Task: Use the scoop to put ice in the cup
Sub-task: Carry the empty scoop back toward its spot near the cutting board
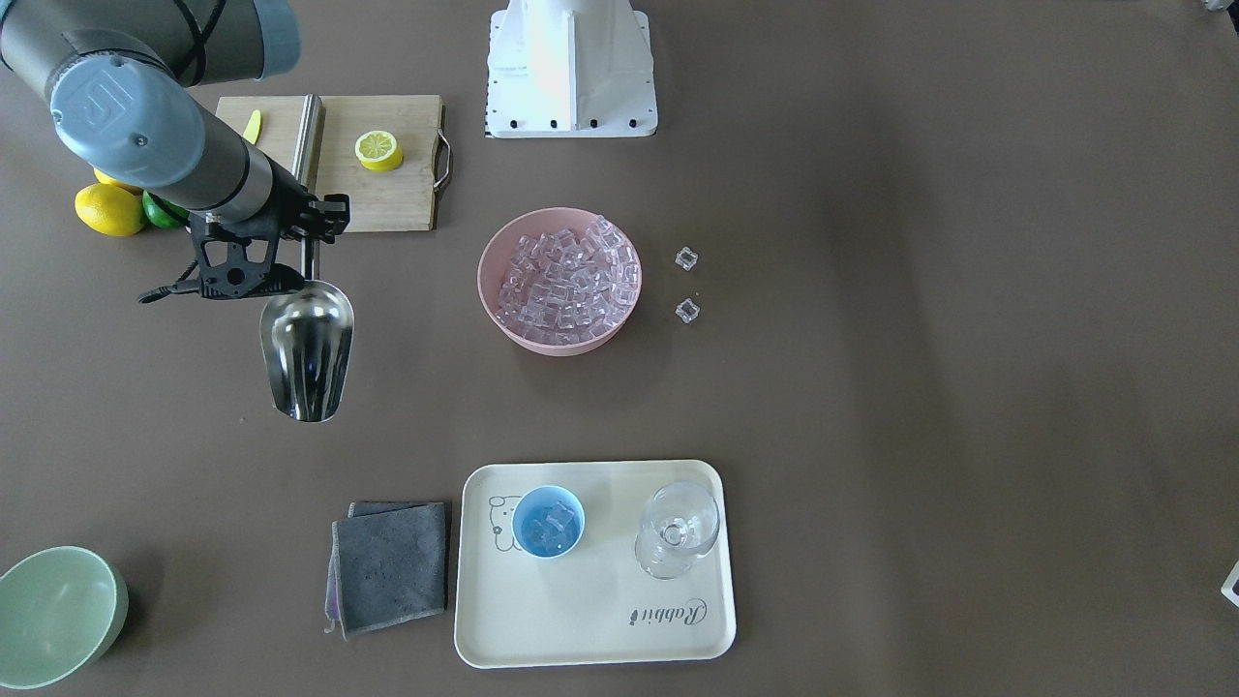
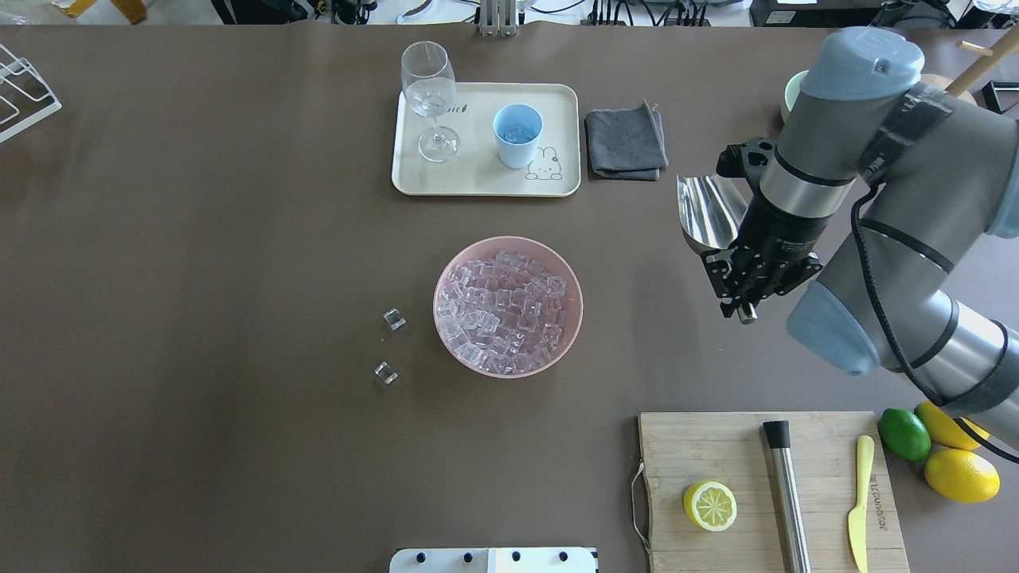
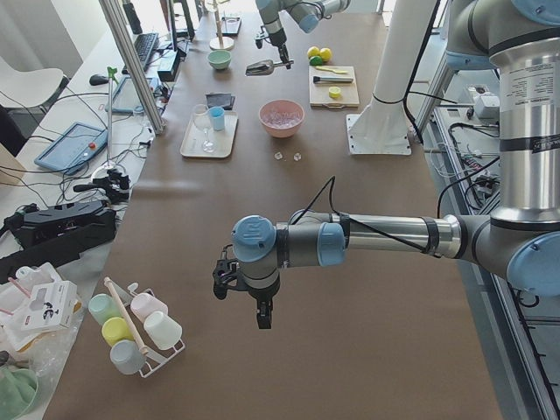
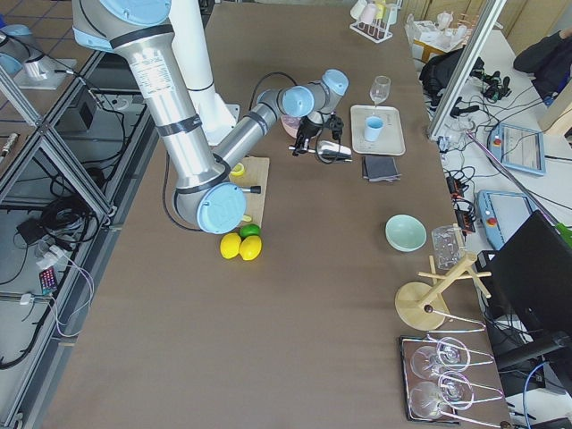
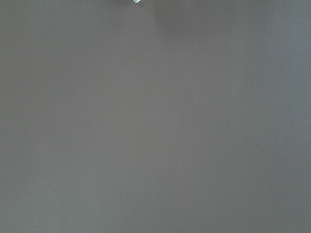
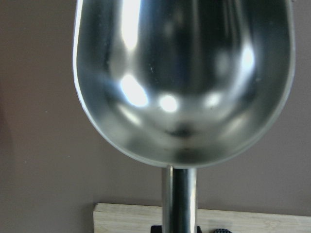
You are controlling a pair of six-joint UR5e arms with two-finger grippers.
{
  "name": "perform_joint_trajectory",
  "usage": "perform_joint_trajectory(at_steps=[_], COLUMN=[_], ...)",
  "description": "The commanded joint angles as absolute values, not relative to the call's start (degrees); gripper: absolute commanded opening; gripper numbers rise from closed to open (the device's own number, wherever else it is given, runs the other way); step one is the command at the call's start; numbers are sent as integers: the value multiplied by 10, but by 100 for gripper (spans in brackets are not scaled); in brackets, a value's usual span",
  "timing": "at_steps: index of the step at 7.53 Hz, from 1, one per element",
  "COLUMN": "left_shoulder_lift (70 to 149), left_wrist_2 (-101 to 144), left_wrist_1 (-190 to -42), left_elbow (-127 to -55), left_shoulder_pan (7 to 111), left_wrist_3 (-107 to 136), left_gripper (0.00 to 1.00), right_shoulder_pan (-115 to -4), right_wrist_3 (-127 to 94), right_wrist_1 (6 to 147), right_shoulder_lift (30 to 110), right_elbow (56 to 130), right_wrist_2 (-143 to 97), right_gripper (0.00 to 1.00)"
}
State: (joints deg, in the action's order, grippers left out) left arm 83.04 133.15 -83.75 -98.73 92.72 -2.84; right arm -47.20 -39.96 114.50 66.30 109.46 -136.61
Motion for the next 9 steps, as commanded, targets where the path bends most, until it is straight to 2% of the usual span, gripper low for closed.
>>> perform_joint_trajectory(at_steps=[1,2,4,6,9], left_shoulder_lift=[831,828,825,825,825], left_wrist_2=[1332,1343,1348,1347,1343], left_wrist_1=[-838,-838,-838,-837,-836], left_elbow=[-993,-993,-993,-997,-999], left_shoulder_pan=[927,927,929,929,929], left_wrist_3=[-29,-29,-30,-31,-32], left_gripper=[99,99,99,99,99], right_shoulder_pan=[-461,-458,-412,-398,-396], right_wrist_3=[-427,-506,-532,-544,-544], right_wrist_1=[1031,986,934,876,871], right_shoulder_lift=[774,778,807,807,807], right_elbow=[1125,1126,1113,1058,1052], right_wrist_2=[-1333,-1334,-1296,-1302,-1303], right_gripper=[0,0,0,0,0])
